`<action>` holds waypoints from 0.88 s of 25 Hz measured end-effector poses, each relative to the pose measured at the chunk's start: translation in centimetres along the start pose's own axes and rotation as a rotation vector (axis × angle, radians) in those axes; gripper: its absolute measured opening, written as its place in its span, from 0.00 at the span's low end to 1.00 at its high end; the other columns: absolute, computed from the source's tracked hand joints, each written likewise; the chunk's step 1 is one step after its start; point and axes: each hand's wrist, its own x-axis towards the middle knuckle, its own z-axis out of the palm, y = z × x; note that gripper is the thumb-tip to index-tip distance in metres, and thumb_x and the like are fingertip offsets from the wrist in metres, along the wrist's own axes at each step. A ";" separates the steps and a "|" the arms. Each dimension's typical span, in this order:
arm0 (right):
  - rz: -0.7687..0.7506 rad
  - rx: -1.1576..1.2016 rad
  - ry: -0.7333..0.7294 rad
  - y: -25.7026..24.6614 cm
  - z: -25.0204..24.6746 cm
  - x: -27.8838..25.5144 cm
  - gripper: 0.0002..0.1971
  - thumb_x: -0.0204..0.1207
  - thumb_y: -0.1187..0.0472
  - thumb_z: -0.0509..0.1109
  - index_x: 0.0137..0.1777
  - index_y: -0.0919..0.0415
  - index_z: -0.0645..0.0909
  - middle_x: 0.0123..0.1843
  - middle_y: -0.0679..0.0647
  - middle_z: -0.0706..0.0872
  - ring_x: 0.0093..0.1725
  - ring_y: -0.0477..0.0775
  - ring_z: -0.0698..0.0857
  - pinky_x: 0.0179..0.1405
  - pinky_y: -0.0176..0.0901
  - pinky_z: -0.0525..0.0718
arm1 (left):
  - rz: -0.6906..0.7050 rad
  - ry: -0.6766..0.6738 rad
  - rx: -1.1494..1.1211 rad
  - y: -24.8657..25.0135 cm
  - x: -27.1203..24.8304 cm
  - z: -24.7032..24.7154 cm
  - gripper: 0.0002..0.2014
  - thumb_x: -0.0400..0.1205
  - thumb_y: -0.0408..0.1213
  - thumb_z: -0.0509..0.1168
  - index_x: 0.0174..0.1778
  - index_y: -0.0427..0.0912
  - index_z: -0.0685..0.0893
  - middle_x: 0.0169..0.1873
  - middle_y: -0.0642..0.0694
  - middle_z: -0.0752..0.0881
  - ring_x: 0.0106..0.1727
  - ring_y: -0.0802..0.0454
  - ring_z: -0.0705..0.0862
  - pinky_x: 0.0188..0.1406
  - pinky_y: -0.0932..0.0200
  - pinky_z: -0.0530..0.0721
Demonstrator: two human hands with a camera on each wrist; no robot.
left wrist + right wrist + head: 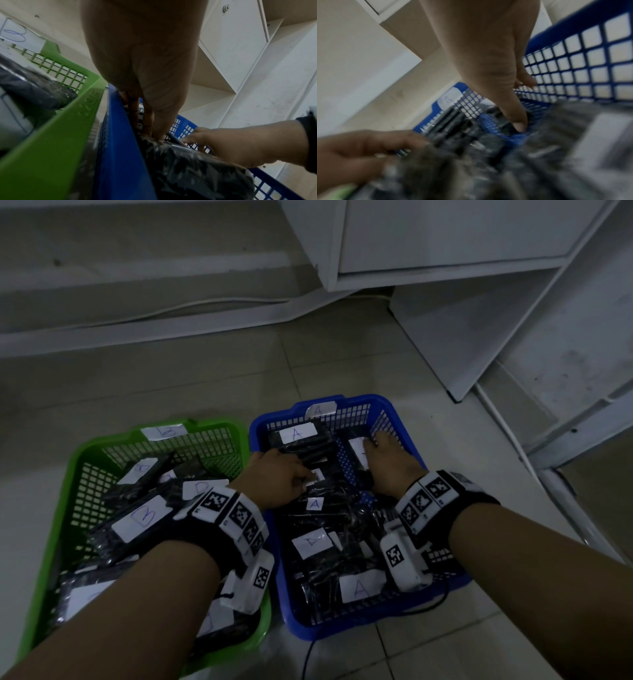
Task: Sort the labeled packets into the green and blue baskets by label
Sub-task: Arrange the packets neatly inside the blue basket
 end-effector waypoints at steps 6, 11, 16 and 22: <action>0.039 -0.113 0.014 0.1 0.1 1.1 0.25 0.80 0.68 0.63 0.76 0.70 0.63 0.74 0.68 0.66 0.62 0.65 0.79 0.59 0.57 0.82 | -0.012 0.057 -0.037 -0.1 0.3 0.3 0.18 0.83 0.43 0.58 0.68 0.60 0.78 0.68 0.54 0.77 0.69 0.46 0.73 0.66 0.45 0.68; -0.156 -0.025 0.091 1.0 -0.4 -0.1 0.40 0.73 0.64 0.74 0.82 0.53 0.59 0.73 0.66 0.65 0.62 0.67 0.78 0.55 0.52 0.82 | -0.005 0.130 -0.136 -0.7 0.1 0.7 0.11 0.78 0.42 0.65 0.55 0.54 0.84 0.58 0.53 0.82 0.62 0.50 0.78 0.62 0.51 0.75; -0.201 -0.094 0.035 0.8 -1.1 -0.6 0.27 0.73 0.65 0.71 0.73 0.53 0.71 0.74 0.64 0.63 0.65 0.67 0.75 0.54 0.57 0.84 | 0.017 0.129 -0.228 -0.8 -0.5 0.3 0.08 0.77 0.50 0.68 0.48 0.53 0.86 0.51 0.52 0.84 0.55 0.53 0.81 0.58 0.52 0.79; -0.178 -0.094 0.012 0.4 -1.1 -0.6 0.31 0.72 0.68 0.72 0.73 0.61 0.63 0.73 0.69 0.64 0.63 0.67 0.76 0.54 0.55 0.82 | 0.005 0.059 -0.199 -0.3 -0.8 0.1 0.14 0.79 0.54 0.65 0.56 0.54 0.85 0.55 0.51 0.83 0.56 0.52 0.81 0.62 0.49 0.78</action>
